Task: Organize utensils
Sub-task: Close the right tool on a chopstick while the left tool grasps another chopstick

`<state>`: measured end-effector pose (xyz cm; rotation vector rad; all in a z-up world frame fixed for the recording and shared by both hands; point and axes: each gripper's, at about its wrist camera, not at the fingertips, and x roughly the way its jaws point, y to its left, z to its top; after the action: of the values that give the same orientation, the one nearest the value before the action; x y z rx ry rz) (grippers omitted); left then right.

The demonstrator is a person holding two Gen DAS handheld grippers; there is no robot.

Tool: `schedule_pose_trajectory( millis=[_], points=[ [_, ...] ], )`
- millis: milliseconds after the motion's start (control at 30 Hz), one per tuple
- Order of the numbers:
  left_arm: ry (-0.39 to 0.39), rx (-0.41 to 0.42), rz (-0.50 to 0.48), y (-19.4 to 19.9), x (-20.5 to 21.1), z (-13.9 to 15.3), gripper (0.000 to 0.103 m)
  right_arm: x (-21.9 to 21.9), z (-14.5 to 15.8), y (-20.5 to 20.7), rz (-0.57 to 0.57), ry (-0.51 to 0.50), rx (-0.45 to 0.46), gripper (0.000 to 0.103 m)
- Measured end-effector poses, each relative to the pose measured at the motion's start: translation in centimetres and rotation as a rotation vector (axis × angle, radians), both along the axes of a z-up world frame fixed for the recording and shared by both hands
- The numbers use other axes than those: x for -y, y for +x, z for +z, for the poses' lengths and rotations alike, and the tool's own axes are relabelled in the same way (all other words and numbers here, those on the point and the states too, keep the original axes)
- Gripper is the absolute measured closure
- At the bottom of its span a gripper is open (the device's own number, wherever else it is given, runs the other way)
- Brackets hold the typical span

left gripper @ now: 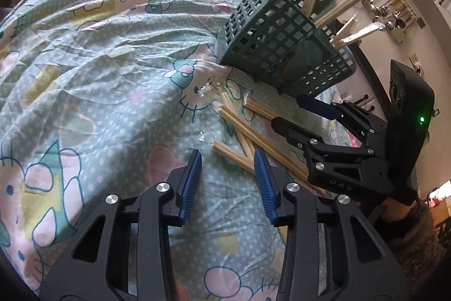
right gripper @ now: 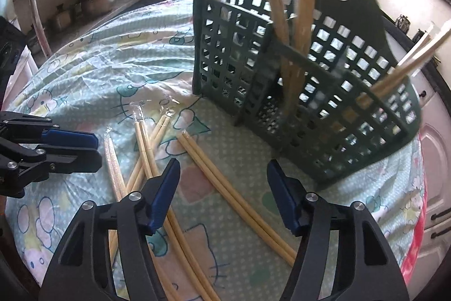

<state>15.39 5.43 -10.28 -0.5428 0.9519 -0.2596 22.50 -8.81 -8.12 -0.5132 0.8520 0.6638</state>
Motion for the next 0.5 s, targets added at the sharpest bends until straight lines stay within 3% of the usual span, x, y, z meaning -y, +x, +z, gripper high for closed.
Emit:
schedule_pose_trajectory(
  millis=[500],
  points=[
    [-0.012, -0.021, 0.014, 0.8, -0.3, -0.3, 0.083, -3.3, -1.4, 2.3, 0.066, -0.060, -0.081, 0.056]
  ],
)
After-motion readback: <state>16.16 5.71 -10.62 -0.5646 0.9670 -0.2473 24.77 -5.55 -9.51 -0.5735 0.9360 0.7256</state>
